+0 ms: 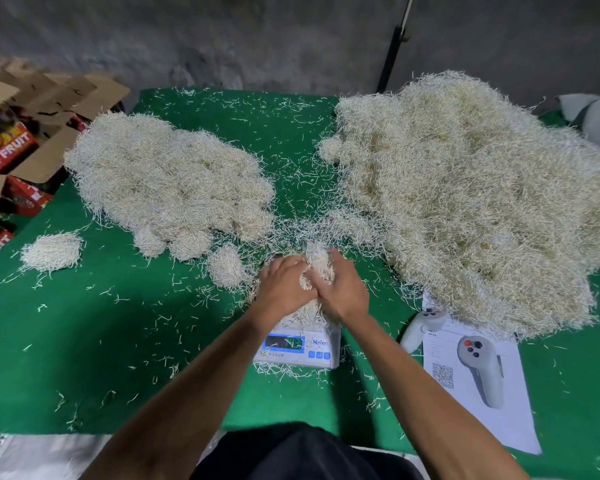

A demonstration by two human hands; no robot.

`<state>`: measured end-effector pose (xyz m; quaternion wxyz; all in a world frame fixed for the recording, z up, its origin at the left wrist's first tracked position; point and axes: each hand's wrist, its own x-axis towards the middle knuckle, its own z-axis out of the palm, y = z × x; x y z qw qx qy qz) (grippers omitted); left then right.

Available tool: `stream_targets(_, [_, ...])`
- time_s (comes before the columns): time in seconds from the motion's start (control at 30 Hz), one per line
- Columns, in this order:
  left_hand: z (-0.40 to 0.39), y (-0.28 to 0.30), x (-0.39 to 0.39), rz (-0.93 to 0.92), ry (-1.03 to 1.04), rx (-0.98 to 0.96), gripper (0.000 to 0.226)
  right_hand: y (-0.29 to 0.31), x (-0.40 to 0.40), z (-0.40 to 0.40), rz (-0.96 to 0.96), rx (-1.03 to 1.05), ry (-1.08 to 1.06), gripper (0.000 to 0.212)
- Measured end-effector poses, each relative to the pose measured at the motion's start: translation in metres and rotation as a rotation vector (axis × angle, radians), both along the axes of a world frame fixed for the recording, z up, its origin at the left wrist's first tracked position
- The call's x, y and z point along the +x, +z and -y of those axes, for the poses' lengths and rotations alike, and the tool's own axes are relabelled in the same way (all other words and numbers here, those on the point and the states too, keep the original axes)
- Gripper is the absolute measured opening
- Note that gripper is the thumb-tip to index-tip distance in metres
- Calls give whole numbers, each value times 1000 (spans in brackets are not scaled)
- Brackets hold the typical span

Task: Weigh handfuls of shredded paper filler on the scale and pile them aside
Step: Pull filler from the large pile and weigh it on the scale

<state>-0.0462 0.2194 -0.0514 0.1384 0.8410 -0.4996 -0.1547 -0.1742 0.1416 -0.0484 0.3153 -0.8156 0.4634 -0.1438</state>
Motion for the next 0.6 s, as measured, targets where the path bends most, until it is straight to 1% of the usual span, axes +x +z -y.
stream_targets(0.03, [3, -5, 0, -6, 2, 16, 76, 0, 3, 3, -28, 59, 21, 87])
stream_targets(0.07, [3, -10, 0, -17, 17, 8, 72, 2, 6, 8, -3, 172, 26, 82])
stream_targets(0.1, [3, -13, 1, -29, 41, -13, 68, 3, 7, 16, 44, 298, 21, 76])
stream_targets(0.13, [2, -16, 3, -45, 61, -40, 64, 8, 8, 26, 98, 381, 9, 73])
stream_targets(0.17, [2, -18, 4, -58, 75, -69, 60, 13, 9, 39, 152, 421, -18, 71])
stream_targets(0.27, [6, -19, 5, -105, 98, -144, 52, 37, 16, 75, 314, 490, -99, 69])
stream_targets(0.33, [10, -18, 4, -153, 116, -198, 49, 51, 22, 87, 374, 520, -148, 69])
stream_targets(0.4, [13, -19, 6, -114, 71, -216, 39, 64, 26, 99, 450, 543, -241, 70])
stream_targets(0.47, [11, -27, 8, -80, 40, -235, 33, 82, 31, 123, 567, 531, -334, 72])
stream_targets(0.6, [8, -35, 2, -66, 85, -298, 28, 143, 38, 188, 825, 510, -440, 73])
